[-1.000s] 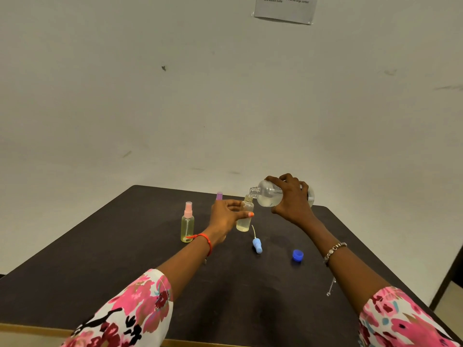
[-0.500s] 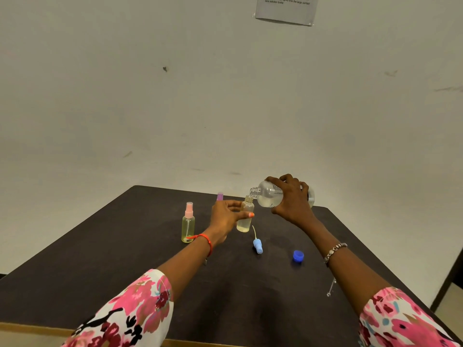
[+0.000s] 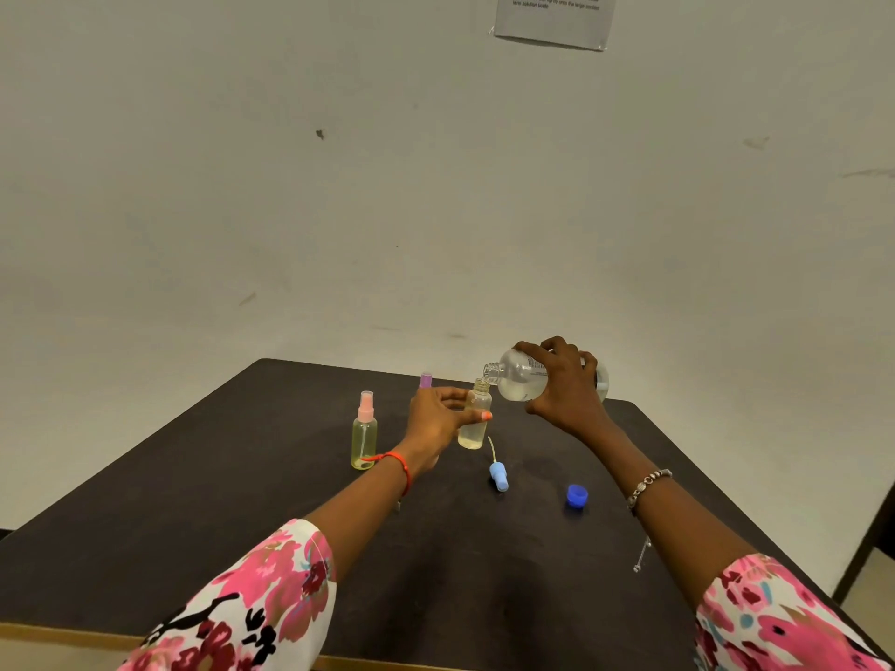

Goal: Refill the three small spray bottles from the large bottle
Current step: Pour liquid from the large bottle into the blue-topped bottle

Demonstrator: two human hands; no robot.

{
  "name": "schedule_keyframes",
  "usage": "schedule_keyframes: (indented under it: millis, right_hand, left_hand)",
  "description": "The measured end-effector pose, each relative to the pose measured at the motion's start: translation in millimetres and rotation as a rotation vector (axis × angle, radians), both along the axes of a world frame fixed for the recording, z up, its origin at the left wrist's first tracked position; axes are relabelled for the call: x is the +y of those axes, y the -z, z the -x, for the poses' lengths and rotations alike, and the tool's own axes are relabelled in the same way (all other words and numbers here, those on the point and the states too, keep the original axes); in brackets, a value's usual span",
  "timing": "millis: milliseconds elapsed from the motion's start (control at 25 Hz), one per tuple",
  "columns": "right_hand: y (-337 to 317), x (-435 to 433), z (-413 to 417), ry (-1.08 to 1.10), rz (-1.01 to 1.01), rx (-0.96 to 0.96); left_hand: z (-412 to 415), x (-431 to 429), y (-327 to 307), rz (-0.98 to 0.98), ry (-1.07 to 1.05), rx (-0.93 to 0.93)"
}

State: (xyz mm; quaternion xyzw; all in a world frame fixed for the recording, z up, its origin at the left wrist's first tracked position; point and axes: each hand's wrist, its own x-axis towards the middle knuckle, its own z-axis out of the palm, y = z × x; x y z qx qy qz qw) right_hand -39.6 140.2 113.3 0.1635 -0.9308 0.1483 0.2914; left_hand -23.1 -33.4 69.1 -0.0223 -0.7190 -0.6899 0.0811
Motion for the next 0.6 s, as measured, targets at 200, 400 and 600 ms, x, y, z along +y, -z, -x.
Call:
schedule_keyframes:
  millis: [200, 400, 600]
  right_hand:
    - [0.1, 1.0, 1.3, 0.001, -0.006, -0.004]
    - [0.4, 1.1, 1.7, 0.003, -0.011, 0.004]
    - [1.5, 1.3, 2.2, 0.005, -0.019, -0.002]
  left_hand:
    - [0.6, 0.6, 0.7, -0.018, 0.01, -0.002]
    - [1.2, 1.0, 1.3, -0.02, 0.007, 0.0]
    - [1.4, 0.6, 2.4, -0.018, 0.005, 0.002]
